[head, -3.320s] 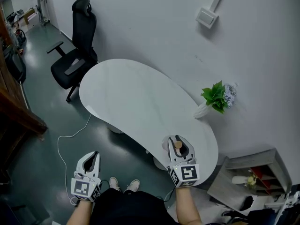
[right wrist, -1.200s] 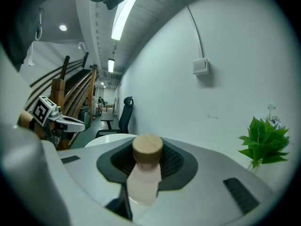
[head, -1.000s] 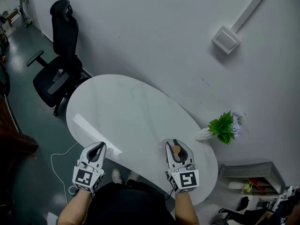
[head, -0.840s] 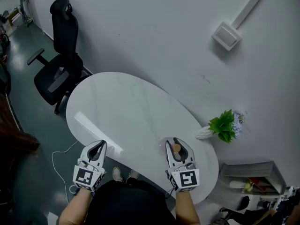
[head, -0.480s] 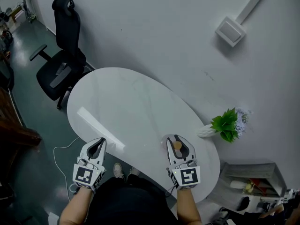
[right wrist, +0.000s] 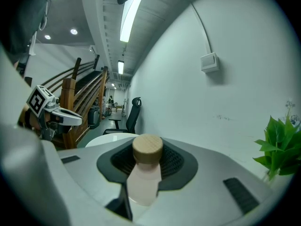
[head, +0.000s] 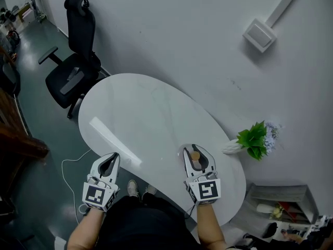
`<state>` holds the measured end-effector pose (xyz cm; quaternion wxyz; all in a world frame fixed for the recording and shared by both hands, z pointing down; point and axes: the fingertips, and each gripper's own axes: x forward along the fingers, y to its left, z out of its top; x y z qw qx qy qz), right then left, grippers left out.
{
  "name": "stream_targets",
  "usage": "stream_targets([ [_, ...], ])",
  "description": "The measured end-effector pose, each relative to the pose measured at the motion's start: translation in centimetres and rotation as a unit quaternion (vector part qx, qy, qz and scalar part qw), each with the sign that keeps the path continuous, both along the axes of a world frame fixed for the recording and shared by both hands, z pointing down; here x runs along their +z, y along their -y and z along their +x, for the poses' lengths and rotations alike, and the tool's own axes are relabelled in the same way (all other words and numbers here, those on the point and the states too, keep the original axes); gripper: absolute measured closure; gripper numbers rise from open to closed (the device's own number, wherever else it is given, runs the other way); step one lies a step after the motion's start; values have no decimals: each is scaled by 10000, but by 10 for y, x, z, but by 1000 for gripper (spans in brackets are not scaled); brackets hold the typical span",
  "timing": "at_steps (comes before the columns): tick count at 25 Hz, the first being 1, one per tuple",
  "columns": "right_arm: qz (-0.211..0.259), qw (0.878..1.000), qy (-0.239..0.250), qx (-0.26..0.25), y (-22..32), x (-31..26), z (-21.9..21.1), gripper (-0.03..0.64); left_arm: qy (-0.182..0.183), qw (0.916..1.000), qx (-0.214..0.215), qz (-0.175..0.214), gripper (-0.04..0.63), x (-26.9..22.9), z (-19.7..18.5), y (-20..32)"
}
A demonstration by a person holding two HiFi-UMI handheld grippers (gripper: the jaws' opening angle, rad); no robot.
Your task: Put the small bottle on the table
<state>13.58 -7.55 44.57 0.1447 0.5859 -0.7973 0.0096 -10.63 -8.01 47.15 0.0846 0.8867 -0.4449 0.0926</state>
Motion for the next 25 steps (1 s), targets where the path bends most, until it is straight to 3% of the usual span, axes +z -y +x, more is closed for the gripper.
stream_targets([
  [10,11,9999,36,-144,26,13,-11,514,57,10000,-71,14,581,2,-7,-6],
  [25,-335,9986,-75,-407,58,70,-20,514,213,9996,-175,-44,581,6,-14,-9],
])
